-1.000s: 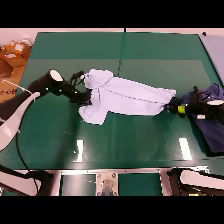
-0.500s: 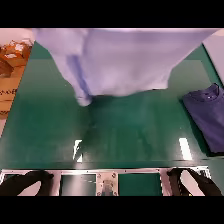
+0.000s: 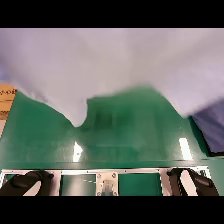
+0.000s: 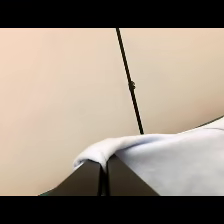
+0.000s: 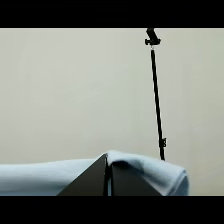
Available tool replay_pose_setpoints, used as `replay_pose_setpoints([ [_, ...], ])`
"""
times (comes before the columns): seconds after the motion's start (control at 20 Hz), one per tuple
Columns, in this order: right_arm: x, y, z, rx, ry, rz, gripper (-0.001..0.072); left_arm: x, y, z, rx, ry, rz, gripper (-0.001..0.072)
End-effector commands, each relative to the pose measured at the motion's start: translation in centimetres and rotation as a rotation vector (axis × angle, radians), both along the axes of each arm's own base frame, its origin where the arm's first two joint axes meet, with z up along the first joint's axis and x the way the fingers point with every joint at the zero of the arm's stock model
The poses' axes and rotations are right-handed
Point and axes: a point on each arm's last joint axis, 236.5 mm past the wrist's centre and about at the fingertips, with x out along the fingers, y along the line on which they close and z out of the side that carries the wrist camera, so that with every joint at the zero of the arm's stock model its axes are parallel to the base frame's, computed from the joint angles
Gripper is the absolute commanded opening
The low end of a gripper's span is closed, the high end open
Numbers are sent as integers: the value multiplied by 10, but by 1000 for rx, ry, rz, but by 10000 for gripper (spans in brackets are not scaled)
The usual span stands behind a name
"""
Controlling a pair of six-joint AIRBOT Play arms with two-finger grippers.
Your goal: Fold the shirts.
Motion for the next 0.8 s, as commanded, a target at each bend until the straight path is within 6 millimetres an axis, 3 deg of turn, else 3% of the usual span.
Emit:
replay_pose_setpoints([
  [0.0,32,-18,-35,44,103,-18,12,38,3,-25,16,45,44,26],
  [0.1,73,-36,-85,71,229,-21,12,85,-7,-63,21,163,43,26],
  [0.25,138,-63,-185,112,452,-12,12,170,-25,-135,53,369,37,26],
  [0.45,218,-104,-335,171,706,-56,13,290,-64,-270,53,642,-13,26],
  [0.6,272,-99,-443,201,880,-53,13,363,-88,-390,4,798,-33,26],
  [0.75,308,-69,-550,209,1066,-6,13,388,-116,-492,-105,968,-85,26],
])
